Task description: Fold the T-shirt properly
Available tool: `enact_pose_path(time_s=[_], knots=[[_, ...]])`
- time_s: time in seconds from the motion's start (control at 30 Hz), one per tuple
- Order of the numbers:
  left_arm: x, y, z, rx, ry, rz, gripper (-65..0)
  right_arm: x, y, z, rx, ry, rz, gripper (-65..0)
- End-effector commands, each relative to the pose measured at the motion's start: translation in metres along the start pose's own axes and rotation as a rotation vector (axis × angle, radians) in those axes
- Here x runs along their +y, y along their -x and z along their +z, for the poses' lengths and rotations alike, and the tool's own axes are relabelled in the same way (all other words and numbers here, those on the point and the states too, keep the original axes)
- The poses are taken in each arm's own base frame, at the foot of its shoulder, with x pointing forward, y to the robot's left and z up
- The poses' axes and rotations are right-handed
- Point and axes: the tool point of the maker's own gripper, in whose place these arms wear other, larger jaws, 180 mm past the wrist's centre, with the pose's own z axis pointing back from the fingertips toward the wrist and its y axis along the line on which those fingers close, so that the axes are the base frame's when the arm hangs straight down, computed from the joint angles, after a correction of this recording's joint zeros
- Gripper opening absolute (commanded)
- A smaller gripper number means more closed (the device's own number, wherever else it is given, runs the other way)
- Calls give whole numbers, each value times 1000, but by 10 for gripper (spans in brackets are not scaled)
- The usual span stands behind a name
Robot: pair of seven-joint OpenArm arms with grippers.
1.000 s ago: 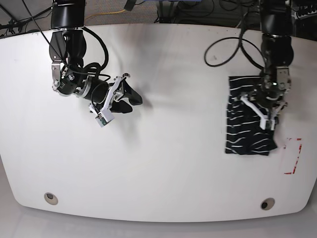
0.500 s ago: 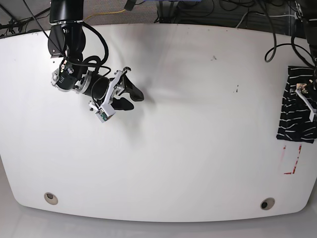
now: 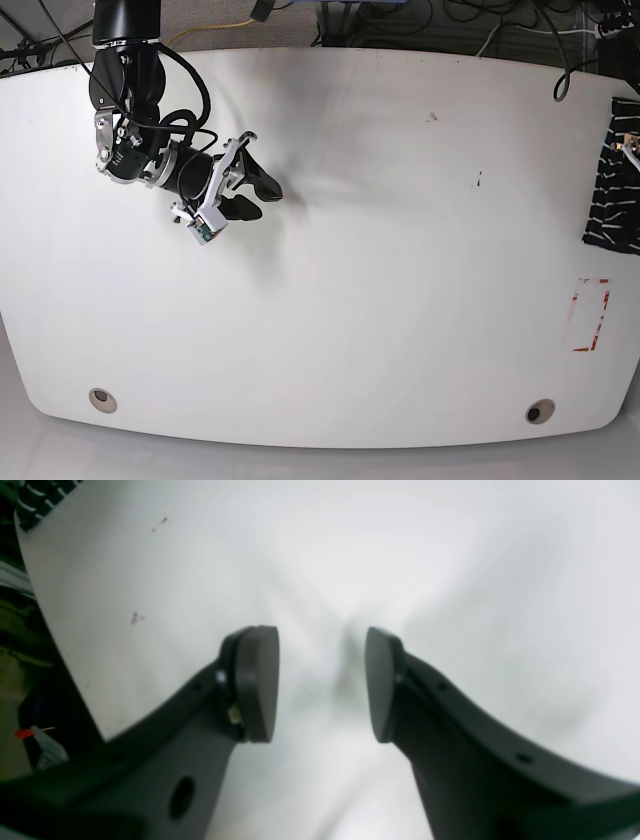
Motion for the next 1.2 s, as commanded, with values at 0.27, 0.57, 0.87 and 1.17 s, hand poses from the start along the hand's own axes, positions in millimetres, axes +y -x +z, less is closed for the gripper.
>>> enact_pose_path(time_s=[0.27, 0.57, 0.87, 1.17], knots=[[6, -89, 54, -302, -97, -11, -290, -9, -12, 18, -22, 25, 60, -388], [-50, -163, 96, -597, -139, 32, -292, -63, -11, 58, -39, 253, 79, -388], [-147, -178, 103, -808, -90, 44, -292, -93, 12, 76, -108, 439, 169, -388], [-229, -140, 119, -770, 57, 88, -324, -80, 63, 96, -213, 530, 91, -388]])
